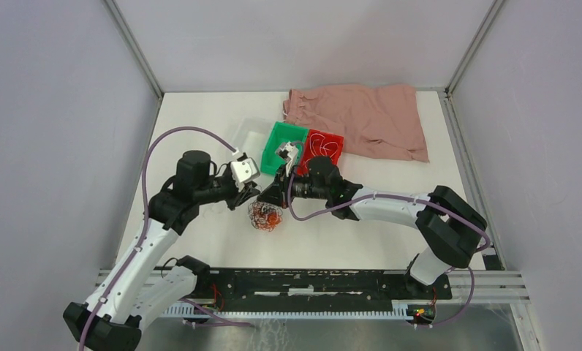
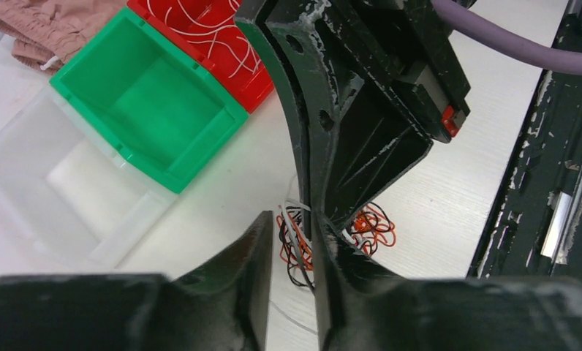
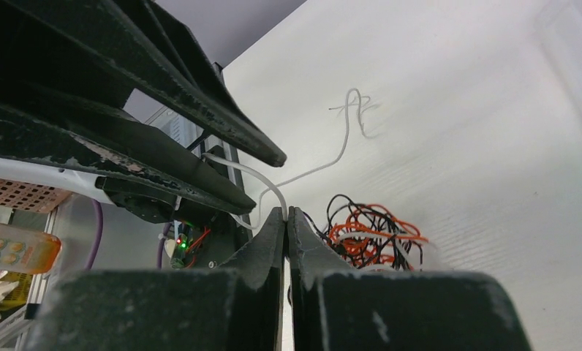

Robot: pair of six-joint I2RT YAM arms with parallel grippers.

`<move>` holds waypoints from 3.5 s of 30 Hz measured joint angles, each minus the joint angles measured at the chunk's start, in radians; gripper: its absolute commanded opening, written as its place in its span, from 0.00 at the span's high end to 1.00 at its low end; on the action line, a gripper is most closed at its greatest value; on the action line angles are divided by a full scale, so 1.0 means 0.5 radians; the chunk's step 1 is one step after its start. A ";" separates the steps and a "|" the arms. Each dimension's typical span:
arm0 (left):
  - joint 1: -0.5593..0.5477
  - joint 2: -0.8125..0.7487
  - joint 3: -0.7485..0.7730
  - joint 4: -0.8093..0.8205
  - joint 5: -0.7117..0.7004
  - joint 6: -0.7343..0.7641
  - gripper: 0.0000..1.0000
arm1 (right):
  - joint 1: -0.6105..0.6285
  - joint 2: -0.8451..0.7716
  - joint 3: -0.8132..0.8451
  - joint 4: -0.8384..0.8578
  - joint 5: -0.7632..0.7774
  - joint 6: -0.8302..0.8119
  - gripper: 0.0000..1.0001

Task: Untangle the cables
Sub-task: Untie the cable, then place the cable in the bin.

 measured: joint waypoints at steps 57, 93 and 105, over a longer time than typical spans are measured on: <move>0.002 0.131 1.032 -0.067 0.192 0.172 0.97 | 0.026 0.314 -0.131 0.539 -0.089 0.379 0.69; -0.167 0.922 1.034 1.200 0.274 -0.207 0.97 | -0.603 -0.776 -0.013 -0.928 0.823 -0.124 0.61; -0.356 1.500 1.561 1.379 0.217 -0.295 0.97 | -0.911 -0.844 -0.143 -1.165 1.081 -0.145 0.63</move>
